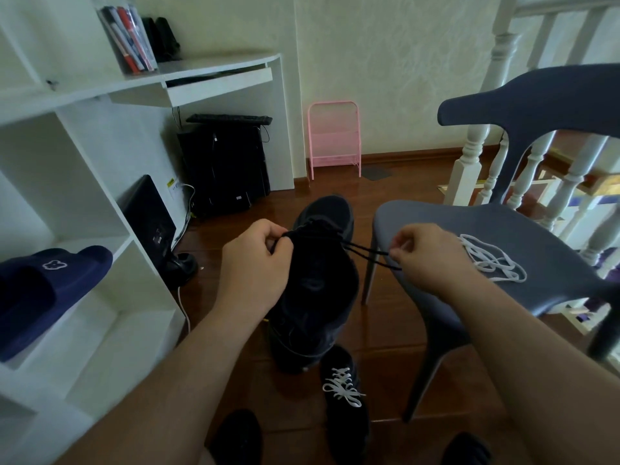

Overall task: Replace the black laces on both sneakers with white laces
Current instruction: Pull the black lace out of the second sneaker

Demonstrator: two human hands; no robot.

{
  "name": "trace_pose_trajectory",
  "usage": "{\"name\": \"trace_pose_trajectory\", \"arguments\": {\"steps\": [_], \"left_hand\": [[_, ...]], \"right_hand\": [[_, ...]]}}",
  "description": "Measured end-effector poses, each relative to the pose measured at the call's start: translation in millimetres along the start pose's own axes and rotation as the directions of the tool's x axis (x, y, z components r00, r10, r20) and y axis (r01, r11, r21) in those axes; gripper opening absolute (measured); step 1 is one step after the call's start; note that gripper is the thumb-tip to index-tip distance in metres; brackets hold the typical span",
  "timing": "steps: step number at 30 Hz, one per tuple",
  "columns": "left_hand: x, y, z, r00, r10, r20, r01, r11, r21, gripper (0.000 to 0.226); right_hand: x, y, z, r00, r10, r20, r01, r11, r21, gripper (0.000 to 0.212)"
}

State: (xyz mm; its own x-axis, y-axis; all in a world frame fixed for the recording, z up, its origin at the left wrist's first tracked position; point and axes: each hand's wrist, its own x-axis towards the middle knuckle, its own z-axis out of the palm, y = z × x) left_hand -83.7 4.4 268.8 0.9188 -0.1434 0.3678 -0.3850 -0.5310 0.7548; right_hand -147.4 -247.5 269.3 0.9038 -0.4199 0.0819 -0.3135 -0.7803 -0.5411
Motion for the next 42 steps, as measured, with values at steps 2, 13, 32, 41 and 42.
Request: {"name": "trace_pose_trajectory", "arguments": {"steps": [2,13,32,41,42], "left_hand": [[-3,2,3,1.000,0.018,0.018,-0.018,1.000,0.005,0.013],[-17,15,20,0.990,0.093,0.102,-0.095,0.995,0.015,0.014],[-11,8,12,0.996,0.067,0.056,-0.066,0.998,-0.007,0.010],[-13,11,16,0.995,0.074,0.066,-0.075,0.997,0.019,0.012],[-11,10,13,0.997,0.065,0.047,-0.066,0.998,0.011,0.011]], "right_hand": [[-6,-13,9,0.991,-0.130,-0.029,0.131,0.991,0.029,0.033],[-17,-52,41,0.879,-0.452,-0.153,0.440,0.891,-0.108,0.018],[-25,-56,27,0.941,-0.337,-0.030,0.336,0.941,-0.030,0.042],[-18,-55,39,0.906,-0.383,-0.180,0.385,0.922,-0.024,0.017],[-16,-52,34,0.921,-0.323,-0.217,0.338,0.941,0.034,0.018]]}}
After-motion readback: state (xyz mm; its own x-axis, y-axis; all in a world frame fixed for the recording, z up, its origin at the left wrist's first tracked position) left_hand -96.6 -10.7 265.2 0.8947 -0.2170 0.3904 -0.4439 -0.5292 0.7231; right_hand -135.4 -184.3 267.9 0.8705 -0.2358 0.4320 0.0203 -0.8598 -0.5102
